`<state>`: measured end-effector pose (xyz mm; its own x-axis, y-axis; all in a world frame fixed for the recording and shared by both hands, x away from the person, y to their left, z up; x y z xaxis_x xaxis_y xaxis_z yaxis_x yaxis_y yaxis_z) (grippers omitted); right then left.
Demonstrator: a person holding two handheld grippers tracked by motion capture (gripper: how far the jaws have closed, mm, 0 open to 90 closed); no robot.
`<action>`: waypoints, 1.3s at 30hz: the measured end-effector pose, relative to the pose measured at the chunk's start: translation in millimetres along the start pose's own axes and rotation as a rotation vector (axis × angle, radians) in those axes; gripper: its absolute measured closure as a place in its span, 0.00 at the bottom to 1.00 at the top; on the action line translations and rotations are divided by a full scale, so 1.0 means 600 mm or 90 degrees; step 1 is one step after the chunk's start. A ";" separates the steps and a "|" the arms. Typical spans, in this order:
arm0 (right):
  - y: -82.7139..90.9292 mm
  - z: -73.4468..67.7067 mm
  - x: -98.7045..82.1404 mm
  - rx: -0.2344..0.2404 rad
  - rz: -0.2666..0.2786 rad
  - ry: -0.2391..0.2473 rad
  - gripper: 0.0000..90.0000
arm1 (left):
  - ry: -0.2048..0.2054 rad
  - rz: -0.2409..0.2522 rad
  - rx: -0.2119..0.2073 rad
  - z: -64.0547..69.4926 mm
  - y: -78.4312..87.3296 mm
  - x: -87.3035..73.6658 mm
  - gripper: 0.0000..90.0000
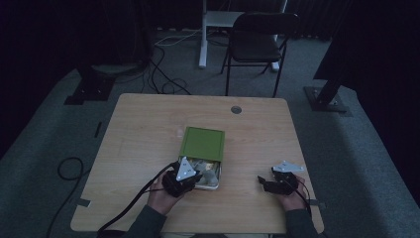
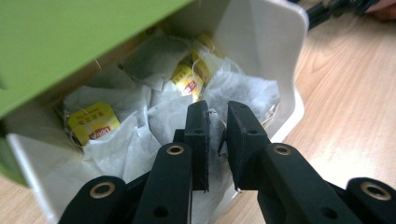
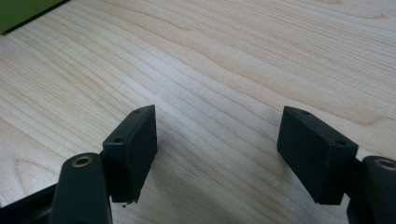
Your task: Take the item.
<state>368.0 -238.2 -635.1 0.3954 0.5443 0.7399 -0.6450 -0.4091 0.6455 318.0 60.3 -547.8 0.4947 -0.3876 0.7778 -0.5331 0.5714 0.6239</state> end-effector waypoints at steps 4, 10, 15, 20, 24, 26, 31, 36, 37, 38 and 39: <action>0.000 0.000 0.000 0.000 0.000 0.000 0.31 | 0.002 0.004 -0.005 0.000 0.013 0.004 0.89; 0.000 0.000 0.000 0.000 0.000 0.000 0.31 | 0.003 0.008 -0.005 0.003 0.033 0.005 0.89; 0.000 0.000 0.000 0.000 0.000 0.000 0.31 | 0.000 0.009 0.003 0.005 0.048 0.004 0.89; 0.000 0.000 0.000 0.000 0.000 0.000 0.31 | 0.000 0.015 0.007 0.007 0.068 0.004 0.89; 0.000 0.000 0.000 0.000 0.000 -0.001 0.31 | 0.000 0.019 0.015 0.003 0.085 0.004 0.89; 0.000 0.000 0.000 0.000 0.000 0.000 0.31 | 0.003 0.021 0.021 0.000 0.093 0.004 0.89; 0.000 0.000 0.000 0.000 0.000 -0.002 0.31 | 0.005 0.025 0.034 -0.013 0.108 0.003 0.89; 0.000 0.000 0.000 0.000 0.000 -0.001 0.31 | 0.021 0.029 0.040 -0.030 0.114 0.000 0.89; 0.000 0.000 0.000 0.000 0.000 0.000 0.31 | 0.023 0.030 0.042 -0.033 0.114 0.000 0.89; 0.000 0.000 0.000 0.000 0.000 0.000 0.31 | 0.022 0.028 0.043 -0.036 0.114 -0.001 0.89; 0.000 0.000 0.000 0.000 0.000 0.000 0.31 | 0.022 0.028 0.046 -0.038 0.114 -0.001 0.89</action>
<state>368.0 -238.2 -635.1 0.3952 0.5441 0.7401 -0.6450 -0.4093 0.6453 297.1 116.2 -507.3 0.4930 -0.3371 0.8020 -0.6021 0.5332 0.5942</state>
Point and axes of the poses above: each handheld gripper's, and its own axes: y roughly backward along the jaws, x roughly out of its top, z roughly to its right, the point moved 8 cm from there along -y, roughly forward along the jaws, and after that the axes turned 14 degrees about y, right-handed, at the moved point
